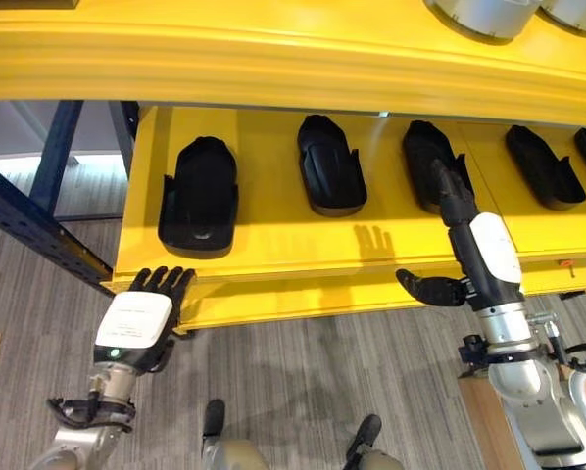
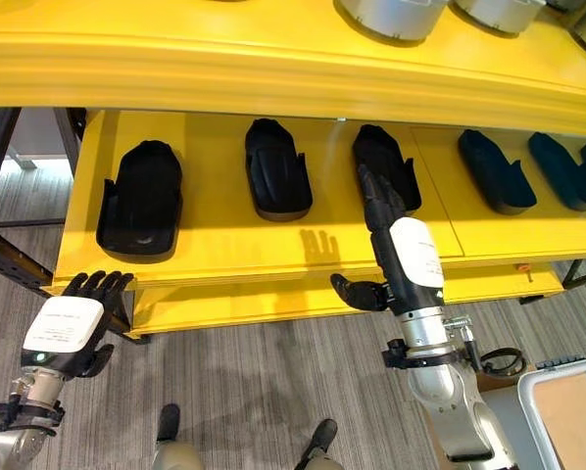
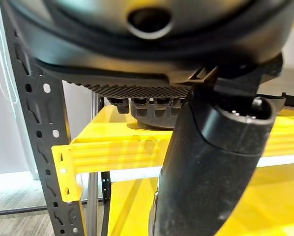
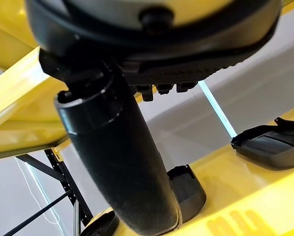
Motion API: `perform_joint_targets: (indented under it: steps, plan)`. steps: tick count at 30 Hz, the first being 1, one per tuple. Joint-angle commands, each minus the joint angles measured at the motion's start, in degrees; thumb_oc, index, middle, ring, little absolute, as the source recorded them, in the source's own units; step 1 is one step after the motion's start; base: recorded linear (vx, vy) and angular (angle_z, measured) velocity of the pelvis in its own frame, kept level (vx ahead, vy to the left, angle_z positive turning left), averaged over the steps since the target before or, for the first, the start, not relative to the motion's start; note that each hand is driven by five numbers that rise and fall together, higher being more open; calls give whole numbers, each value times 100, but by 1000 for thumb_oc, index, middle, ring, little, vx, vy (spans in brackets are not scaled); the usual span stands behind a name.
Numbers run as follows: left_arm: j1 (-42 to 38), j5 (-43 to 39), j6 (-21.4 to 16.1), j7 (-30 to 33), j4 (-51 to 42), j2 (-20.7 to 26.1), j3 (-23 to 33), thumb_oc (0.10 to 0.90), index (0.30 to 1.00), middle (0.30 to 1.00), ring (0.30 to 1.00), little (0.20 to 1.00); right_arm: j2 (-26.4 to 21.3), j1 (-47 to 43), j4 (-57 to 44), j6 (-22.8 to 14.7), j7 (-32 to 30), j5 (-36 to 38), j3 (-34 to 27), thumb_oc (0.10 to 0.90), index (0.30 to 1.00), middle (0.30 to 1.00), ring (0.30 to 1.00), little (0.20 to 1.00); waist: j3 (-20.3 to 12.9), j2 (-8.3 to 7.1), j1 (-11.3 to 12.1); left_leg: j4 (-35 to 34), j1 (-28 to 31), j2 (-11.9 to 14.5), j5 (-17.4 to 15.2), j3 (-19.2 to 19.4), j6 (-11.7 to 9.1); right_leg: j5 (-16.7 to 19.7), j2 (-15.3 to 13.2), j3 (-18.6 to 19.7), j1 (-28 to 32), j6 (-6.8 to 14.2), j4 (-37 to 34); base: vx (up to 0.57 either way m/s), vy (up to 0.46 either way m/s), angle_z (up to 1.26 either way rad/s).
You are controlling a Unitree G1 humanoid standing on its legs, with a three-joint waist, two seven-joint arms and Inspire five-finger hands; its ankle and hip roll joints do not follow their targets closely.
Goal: Move parts from the plastic box to the shelf.
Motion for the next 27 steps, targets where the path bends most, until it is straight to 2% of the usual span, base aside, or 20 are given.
perform_joint_targets:
  steps: [1,5,6,7,8,12,15,16,17,18,19,22,23,25,26,27]
  plan:
    - [-549,142,-3,256,-173,390,294,900,1000,1000,1000,1000,-112,-615,-667,-273,-434,5,-453,900,1000,1000,1000,1000,29,-115,-109,-49,188,-389,-343,255,518,-854,269,-244,725,46,190,0,0,0]
    - [-724,199,37,285,-70,389,146,900,1000,1000,1000,1000,-122,-642,-658,-283,-479,-21,-446,900,1000,1000,1000,1000,43,-133,-144,-48,187,-397,-348,272,522,-845,268,-225,705,46,183,-18,6,0]
    - [-795,221,59,303,-34,389,89,900,1000,1000,1000,1000,-123,-635,-648,-280,-504,-28,-442,900,1000,1000,1000,1000,77,-150,-146,-50,161,-423,-260,349,554,-767,231,-327,648,-11,201,0,0,0]
    - [-808,223,62,303,-26,391,83,900,1000,1000,1000,1000,-120,-637,-648,-281,-504,-28,-445,900,1000,1000,1000,1000,52,-149,-163,-50,185,-406,-330,294,531,-828,256,-216,685,43,183,-69,24,-2]
    - [-834,236,79,314,-1,382,65,900,1000,1000,1000,1000,-122,-631,-647,-273,-512,-36,-444,900,1000,1000,1000,1000,79,-155,-154,-50,163,-423,-263,356,557,-765,228,-313,638,-12,200,0,0,0]
    - [-949,265,133,339,135,341,-30,900,1000,1000,1000,1000,-121,-622,-634,-262,-524,-48,-462,900,1000,1000,1000,1000,82,-168,-191,-53,169,-423,-267,382,564,-760,230,-291,620,-15,190,-16,6,-1]
    - [-1058,245,209,357,290,287,-106,900,1000,1000,1000,1000,-141,-639,-626,-259,-554,-34,-450,900,1000,1000,1000,1000,87,-192,-223,-50,176,-413,-268,407,564,-762,230,-270,595,-21,192,19,-5,-1]
    - [-1069,244,211,358,299,289,-111,900,1000,1000,1000,1000,-140,-642,-625,-261,-553,-33,-452,900,1000,1000,1000,1000,63,-187,-240,-50,204,-392,-342,352,539,-826,259,-160,634,33,176,0,0,0]
    - [-1087,235,224,355,348,270,-133,900,1000,1000,1000,1000,-145,-640,-618,-257,-556,-33,-443,900,1000,1000,1000,1000,89,-191,-225,-50,181,-414,-271,406,565,-763,232,-265,594,-23,194,64,-12,-2]
    - [-1105,228,235,342,388,265,-153,900,1000,1000,1000,1000,-147,-649,-620,-259,-552,-30,-436,900,1000,1000,1000,1000,65,-191,-252,-49,212,-393,-348,353,541,-828,262,-152,629,30,180,-50,15,-2]
    - [-1120,243,257,356,453,261,-178,900,1000,1000,1000,1000,-156,-652,-621,-262,-558,-21,-431,900,1000,1000,1000,1000,100,-200,-238,-46,184,-413,-275,415,566,-762,233,-257,582,-23,203,67,-13,-1]
    - [-1134,243,282,350,553,255,-213,900,1000,1000,1000,1000,-158,-656,-619,-267,-574,-19,-429,900,1000,1000,1000,1000,80,-205,-259,-49,215,-389,-351,374,540,-824,266,-131,611,33,181,4,1,-1]
    - [-1149,243,293,354,631,241,-246,900,1000,1000,1000,1000,-165,-655,-613,-268,-579,-20,-425,900,1000,1000,1000,1000,107,-216,-246,-50,186,-413,-277,435,565,-759,242,-235,568,-21,194,-48,17,-2]
    - [-1199,250,333,346,828,245,-341,900,1000,1000,1000,1000,-175,-677,-600,-278,-601,15,-400,900,1000,1000,1000,1000,130,-241,-260,-48,185,-410,-275,454,572,-760,248,-223,546,-21,209,9,2,-2]
    - [-1235,236,359,323,966,240,-406,900,1000,1000,1000,1000,-167,-699,-590,-289,-606,41,-358,900,1000,1000,1000,1000,116,-258,-285,-46,215,-387,-353,409,555,-821,278,-100,562,36,204,0,0,0]
    - [-1264,230,372,323,1039,232,-453,900,1000,1000,1000,1000,-172,-708,-589,-293,-611,40,-346,900,1000,1000,1000,1000,143,-277,-267,-44,186,-413,-280,474,585,-753,247,-196,509,-17,221,70,-15,-4]
